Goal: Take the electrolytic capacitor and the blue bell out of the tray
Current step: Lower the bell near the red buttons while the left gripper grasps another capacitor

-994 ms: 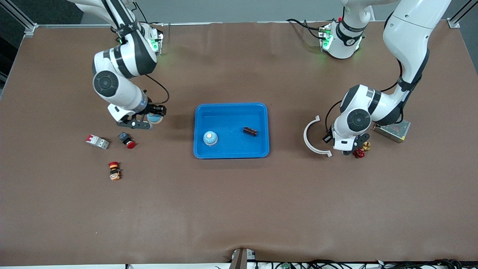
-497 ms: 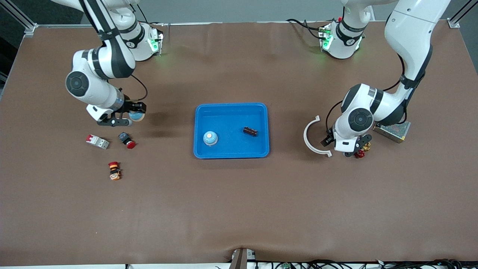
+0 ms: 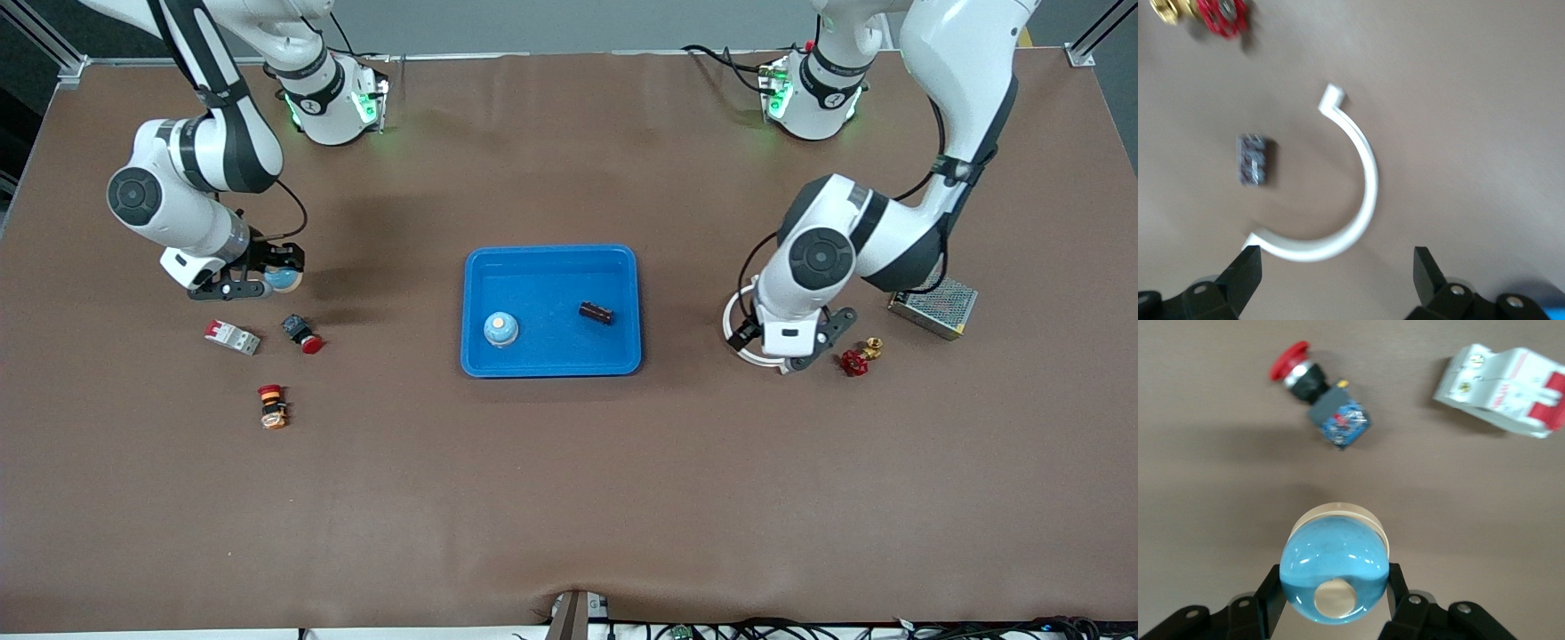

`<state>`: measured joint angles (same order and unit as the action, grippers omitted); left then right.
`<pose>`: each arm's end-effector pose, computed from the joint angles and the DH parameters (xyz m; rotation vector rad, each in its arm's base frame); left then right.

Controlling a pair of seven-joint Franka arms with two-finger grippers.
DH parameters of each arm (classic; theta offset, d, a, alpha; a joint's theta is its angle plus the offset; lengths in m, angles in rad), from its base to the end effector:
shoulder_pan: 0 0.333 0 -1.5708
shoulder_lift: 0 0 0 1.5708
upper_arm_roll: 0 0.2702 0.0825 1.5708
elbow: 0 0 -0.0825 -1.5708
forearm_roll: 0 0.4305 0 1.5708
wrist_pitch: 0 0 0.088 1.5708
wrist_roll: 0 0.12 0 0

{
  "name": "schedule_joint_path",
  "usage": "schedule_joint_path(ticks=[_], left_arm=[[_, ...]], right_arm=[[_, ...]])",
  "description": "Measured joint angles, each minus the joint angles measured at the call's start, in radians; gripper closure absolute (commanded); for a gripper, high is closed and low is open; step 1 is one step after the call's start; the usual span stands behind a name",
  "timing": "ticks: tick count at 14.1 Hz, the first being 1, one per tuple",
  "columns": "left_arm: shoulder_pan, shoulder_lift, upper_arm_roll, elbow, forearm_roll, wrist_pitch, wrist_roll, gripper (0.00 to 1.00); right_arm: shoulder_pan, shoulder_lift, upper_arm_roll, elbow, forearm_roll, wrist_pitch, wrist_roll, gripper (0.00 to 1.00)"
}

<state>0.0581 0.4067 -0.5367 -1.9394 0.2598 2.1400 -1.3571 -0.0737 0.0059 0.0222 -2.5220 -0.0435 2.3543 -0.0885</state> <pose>0.5535 -0.2758 0.2039 -2.8226 -1.1010 0.1226 0.4648 -0.0249 0.1649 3.1120 0.1096 -0.2733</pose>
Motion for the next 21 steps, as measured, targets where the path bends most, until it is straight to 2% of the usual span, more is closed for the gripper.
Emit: schedule_joint_path(ticks=[5,10,12,13,18,20,21], left_arm=[[-0.144,0.092,-0.017,0.100,-0.007,0.003,-0.235,0.00],[-0.263,0.221,-0.017,0.209,-0.007,0.075,-0.382,0.00],[-0.293,0.257,-0.016,0.219,-0.007,0.121,-0.430,0.14],[-0.302,0.273,-0.015,0.221,-0.007,0.138,-0.443,0.17],[-0.332,0.336,-0.011,0.225,-0.007,0.195,-0.485,0.28],[-0.366,0.349,0.022,0.226,-0.007,0.215,-0.489,0.33],[-0.394,0.354,0.050,0.228,-0.007,0.224,-0.493,0.43]], right_arm=[[-0.094,0.010,0.001,-0.019,-0.038,0.072,-0.101,1.00],[-0.164,0.113,0.000,-0.042,-0.039,0.222,-0.181,1.00],[-0.164,0.148,0.002,-0.042,-0.039,0.254,-0.181,1.00],[-0.164,0.162,0.002,-0.042,-0.039,0.268,-0.181,1.00],[-0.165,0.204,0.002,-0.041,-0.039,0.303,-0.181,1.00],[-0.165,0.211,0.002,-0.041,-0.039,0.305,-0.181,1.00],[-0.166,0.212,0.002,-0.041,-0.039,0.306,-0.181,1.00]])
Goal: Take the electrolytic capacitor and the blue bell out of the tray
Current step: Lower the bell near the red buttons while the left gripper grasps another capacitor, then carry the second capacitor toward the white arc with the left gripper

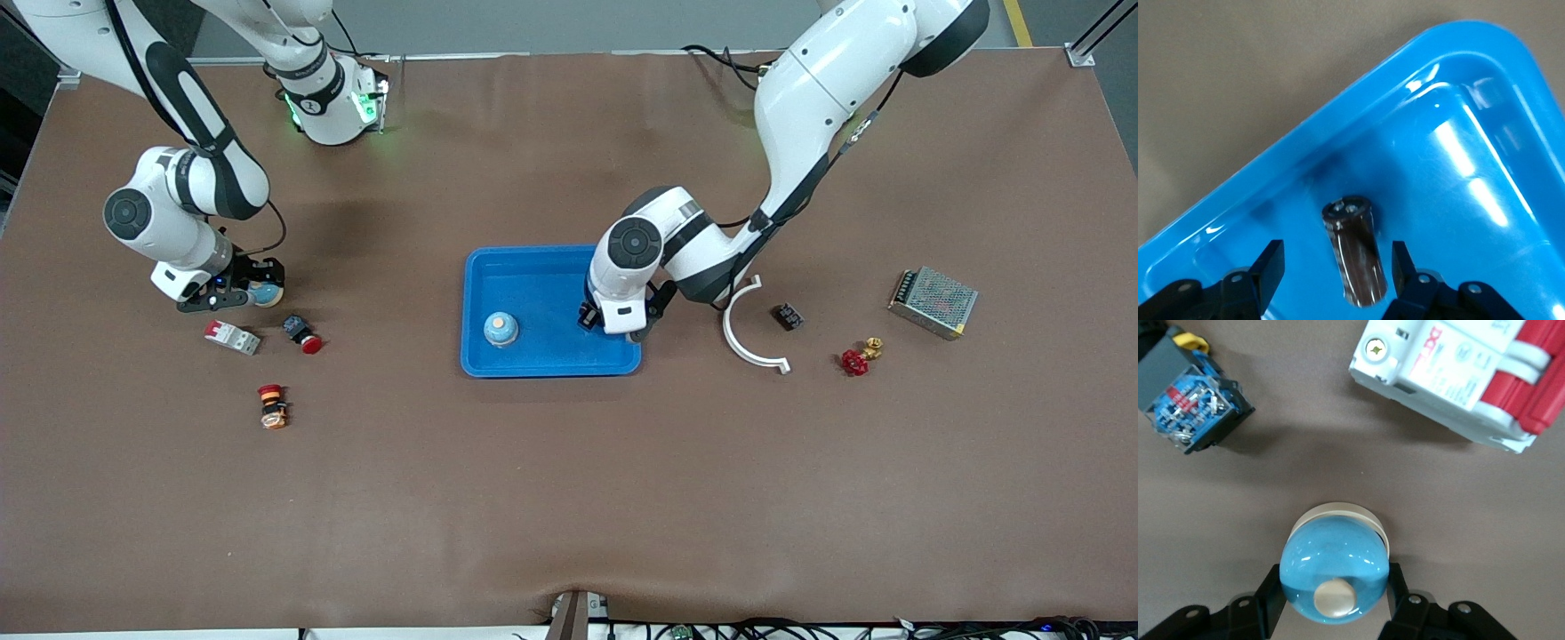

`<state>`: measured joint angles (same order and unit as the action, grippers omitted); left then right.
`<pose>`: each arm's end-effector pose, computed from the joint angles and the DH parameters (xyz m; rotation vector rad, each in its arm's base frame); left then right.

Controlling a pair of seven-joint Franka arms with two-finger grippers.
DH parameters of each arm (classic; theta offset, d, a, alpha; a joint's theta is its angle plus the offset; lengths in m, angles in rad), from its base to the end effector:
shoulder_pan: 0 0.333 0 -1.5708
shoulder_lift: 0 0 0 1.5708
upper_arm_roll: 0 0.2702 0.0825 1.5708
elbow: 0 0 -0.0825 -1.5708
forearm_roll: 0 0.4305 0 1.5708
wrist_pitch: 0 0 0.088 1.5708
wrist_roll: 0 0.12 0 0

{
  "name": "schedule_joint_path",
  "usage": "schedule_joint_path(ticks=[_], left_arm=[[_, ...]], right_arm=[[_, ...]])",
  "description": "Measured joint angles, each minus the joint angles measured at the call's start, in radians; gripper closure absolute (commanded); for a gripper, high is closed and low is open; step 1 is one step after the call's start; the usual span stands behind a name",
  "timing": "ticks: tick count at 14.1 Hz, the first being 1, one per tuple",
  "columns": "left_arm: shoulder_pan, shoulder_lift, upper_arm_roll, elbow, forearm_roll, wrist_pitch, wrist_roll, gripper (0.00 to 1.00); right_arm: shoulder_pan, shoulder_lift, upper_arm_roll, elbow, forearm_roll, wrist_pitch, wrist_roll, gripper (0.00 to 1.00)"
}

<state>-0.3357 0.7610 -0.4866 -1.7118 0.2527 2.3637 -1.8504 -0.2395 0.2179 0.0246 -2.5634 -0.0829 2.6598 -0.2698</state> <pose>0.4647 -0.4856 0.1081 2.7538 1.4319 -0.2369 0.4312 -0.0911 0.0754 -3.1275 -0.2043 0.1953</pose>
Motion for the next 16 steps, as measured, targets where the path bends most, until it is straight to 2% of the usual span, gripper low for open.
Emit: schedule_joint_path(ticks=[1,3,4,5,6,7,10,13,16], left_arm=[[-0.029,0.005,0.029,0.001,0.000,0.009,-0.004,0.58],[-0.064,0.009,0.060,0.005,0.000,0.023,-0.014,1.00],[-0.066,0.009,0.063,0.012,0.000,0.025,-0.014,1.00],[-0.066,0.009,0.064,0.019,0.000,0.025,-0.014,1.00],[-0.064,0.009,0.066,0.026,0.000,0.024,-0.014,1.00],[-0.062,0.008,0.068,0.035,0.000,0.023,-0.014,1.00],[-0.041,-0.026,0.071,0.062,0.002,-0.032,0.003,1.00],[0.011,-0.120,0.072,0.071,0.002,-0.154,0.085,1.00],[0.096,-0.192,0.073,0.068,0.002,-0.264,0.221,1.00]], right_arm=[[0.000,0.000,0.000,0.000,0.000,0.000,0.000,1.00],[0.000,0.000,0.000,0.000,0.000,0.000,0.000,1.00],[-0.001,0.000,0.000,0.000,0.000,0.000,0.000,1.00],[-0.002,0.000,0.000,0.000,0.000,0.001,0.000,0.83],[-0.004,0.001,0.000,0.000,0.000,0.002,0.000,0.38],[-0.005,0.001,0.000,0.000,0.000,0.003,0.000,0.00],[-0.013,0.003,-0.001,0.000,0.000,0.006,0.000,0.00],[-0.015,0.001,0.000,0.004,0.000,-0.009,0.000,0.00],[-0.014,-0.043,0.007,0.031,0.000,-0.128,0.008,0.00]])
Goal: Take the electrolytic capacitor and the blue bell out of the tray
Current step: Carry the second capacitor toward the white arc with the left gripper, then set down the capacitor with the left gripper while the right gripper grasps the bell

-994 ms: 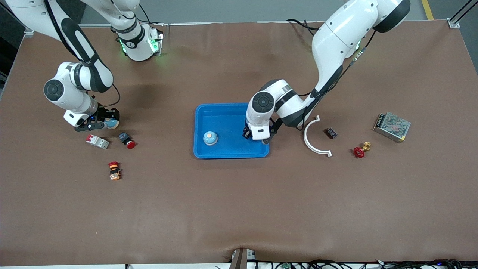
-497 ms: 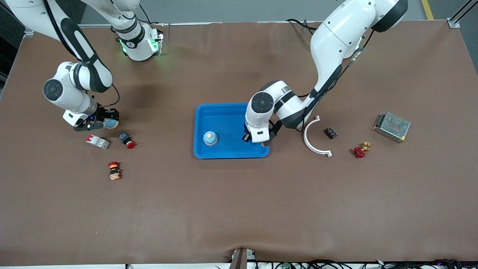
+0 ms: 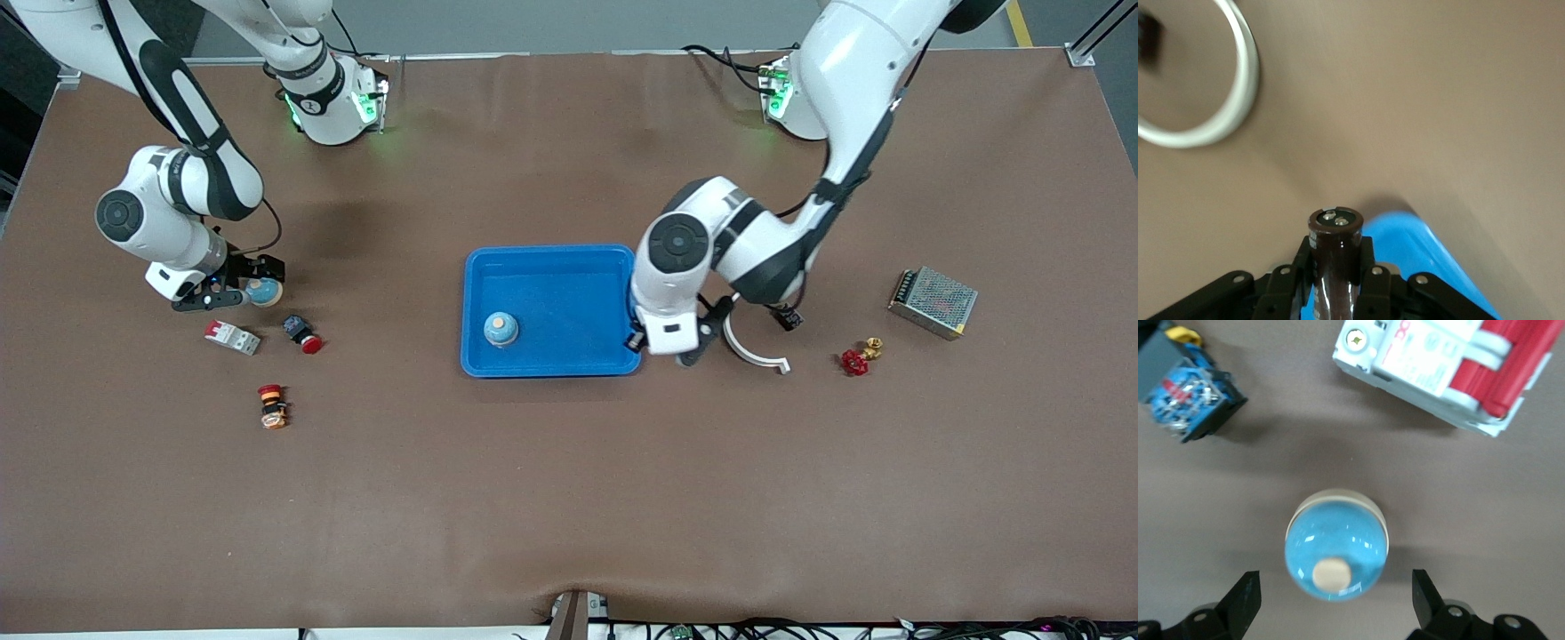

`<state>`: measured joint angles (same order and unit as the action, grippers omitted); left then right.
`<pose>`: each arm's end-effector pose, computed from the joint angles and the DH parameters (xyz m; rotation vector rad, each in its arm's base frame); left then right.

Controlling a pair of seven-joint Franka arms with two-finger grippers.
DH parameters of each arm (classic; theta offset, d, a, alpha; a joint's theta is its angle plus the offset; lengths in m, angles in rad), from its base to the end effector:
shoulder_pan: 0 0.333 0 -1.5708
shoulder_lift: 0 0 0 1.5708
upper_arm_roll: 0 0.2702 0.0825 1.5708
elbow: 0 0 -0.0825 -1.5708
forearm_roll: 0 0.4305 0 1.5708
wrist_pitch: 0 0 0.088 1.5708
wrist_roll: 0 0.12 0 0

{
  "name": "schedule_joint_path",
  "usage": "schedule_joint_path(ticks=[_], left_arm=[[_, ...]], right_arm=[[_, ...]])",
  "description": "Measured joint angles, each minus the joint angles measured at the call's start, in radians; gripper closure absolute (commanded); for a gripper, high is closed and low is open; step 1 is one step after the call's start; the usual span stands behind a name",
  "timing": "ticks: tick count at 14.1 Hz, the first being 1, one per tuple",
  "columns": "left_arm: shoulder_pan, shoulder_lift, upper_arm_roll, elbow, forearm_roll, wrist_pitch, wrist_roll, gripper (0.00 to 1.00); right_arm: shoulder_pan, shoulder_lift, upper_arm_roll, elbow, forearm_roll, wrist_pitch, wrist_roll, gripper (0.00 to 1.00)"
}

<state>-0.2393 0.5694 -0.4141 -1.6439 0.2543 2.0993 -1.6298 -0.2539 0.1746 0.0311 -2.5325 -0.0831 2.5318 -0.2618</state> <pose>0.5659 -0.3932 0.2229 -2.7875 -1.3337 0.0451 0.4391 -0.0981 0.0955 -3.1173 -0.1737 0.2793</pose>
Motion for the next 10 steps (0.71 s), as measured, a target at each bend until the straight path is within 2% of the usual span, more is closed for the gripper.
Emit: schedule_joint_path(ticks=[3,5,10], left_arm=[[0.105,-0.012,0.002,-0.009,0.000,-0.024,0.133,1.00],[0.166,-0.007,0.003,-0.017,0.000,-0.020,0.202,1.00],[0.244,0.057,0.008,-0.031,0.051,0.056,0.236,1.00]], right_arm=[[0.041,-0.098,0.013,0.064,0.000,-0.216,0.100,0.00],[0.105,-0.155,0.020,0.106,0.008,-0.328,0.246,0.00],[0.304,-0.196,0.028,0.138,0.116,-0.346,0.659,0.00]])
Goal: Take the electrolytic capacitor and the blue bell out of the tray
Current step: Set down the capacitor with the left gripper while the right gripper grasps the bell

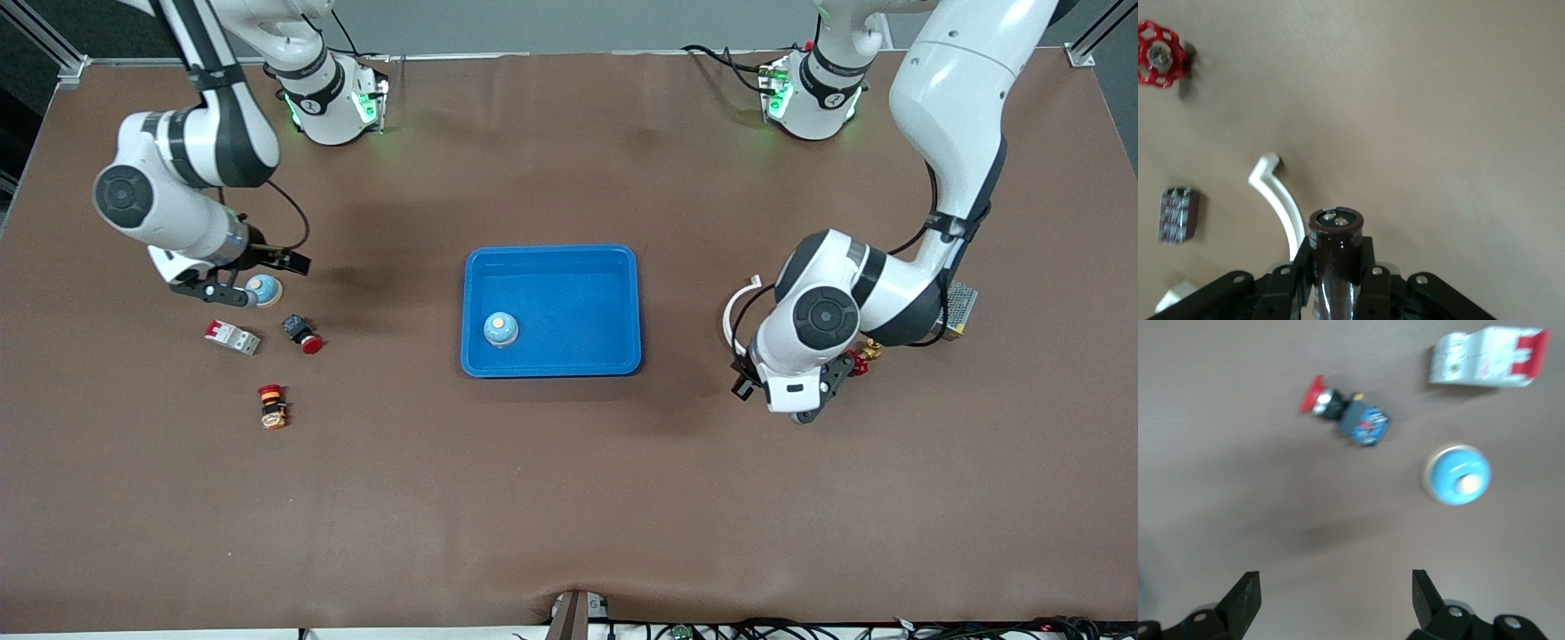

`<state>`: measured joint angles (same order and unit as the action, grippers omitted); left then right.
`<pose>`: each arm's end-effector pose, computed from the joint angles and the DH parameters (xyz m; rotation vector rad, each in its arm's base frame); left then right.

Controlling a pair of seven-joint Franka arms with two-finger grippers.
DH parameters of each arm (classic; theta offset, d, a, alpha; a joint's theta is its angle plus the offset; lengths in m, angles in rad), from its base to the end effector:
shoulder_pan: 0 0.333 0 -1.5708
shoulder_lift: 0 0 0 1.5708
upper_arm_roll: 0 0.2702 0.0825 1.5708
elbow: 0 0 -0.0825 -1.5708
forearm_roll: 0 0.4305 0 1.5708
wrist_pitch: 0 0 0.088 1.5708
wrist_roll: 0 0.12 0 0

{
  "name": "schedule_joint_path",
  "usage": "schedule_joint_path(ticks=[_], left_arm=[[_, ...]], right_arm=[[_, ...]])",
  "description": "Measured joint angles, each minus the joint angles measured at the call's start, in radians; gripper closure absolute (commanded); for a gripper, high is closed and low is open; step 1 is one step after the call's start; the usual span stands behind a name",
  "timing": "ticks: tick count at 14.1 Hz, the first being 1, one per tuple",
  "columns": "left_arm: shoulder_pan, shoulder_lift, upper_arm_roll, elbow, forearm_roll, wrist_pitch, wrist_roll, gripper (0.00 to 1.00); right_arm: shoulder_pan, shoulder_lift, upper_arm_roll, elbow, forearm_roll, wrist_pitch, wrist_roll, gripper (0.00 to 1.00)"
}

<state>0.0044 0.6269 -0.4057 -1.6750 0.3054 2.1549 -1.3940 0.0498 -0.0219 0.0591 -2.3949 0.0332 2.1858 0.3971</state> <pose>0.6351 -0.2407 0.1751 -2.7822 -1.2944 0.0694 0.4962 0.0557 0.2185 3.0671 -0.4793 -0.2915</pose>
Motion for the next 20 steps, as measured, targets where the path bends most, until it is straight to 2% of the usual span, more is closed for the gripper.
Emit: schedule_joint_path(ticks=[3,6,7,8,9,10,14,18,20], left_arm=[[0.065,0.049,0.003,-0.001,0.018,0.077,0.003,1.00],[0.093,0.094,0.003,-0.002,0.050,0.142,0.004,1.00],[0.092,0.108,0.005,-0.002,0.053,0.159,0.004,0.92],[0.091,0.118,0.008,-0.002,0.056,0.168,0.004,0.45],[0.091,0.125,0.013,-0.002,0.060,0.172,0.004,0.09],[0.091,0.127,0.019,-0.002,0.068,0.175,0.004,0.00],[0.089,0.123,0.022,0.014,0.087,0.176,0.005,0.00],[0.086,0.060,0.021,0.033,0.090,0.162,0.117,0.00],[0.087,0.013,0.020,0.069,0.090,0.067,0.214,0.00]], right_arm=[[0.167,0.003,0.002,0.022,0.006,0.061,0.299,0.00],[0.313,0.043,0.004,0.090,0.007,0.088,0.558,0.00],[0.354,0.074,0.004,0.127,0.007,0.093,0.635,0.00],[0.392,0.111,0.004,0.167,0.007,0.101,0.710,0.00],[0.427,0.154,0.004,0.206,0.007,0.120,0.776,0.00],[0.459,0.199,0.004,0.236,0.007,0.153,0.831,0.00],[0.522,0.357,0.003,0.276,0.007,0.323,0.931,0.00],[0.525,0.449,-0.001,0.350,0.007,0.341,0.953,0.00],[0.530,0.483,-0.001,0.399,0.006,0.337,0.973,0.00]])
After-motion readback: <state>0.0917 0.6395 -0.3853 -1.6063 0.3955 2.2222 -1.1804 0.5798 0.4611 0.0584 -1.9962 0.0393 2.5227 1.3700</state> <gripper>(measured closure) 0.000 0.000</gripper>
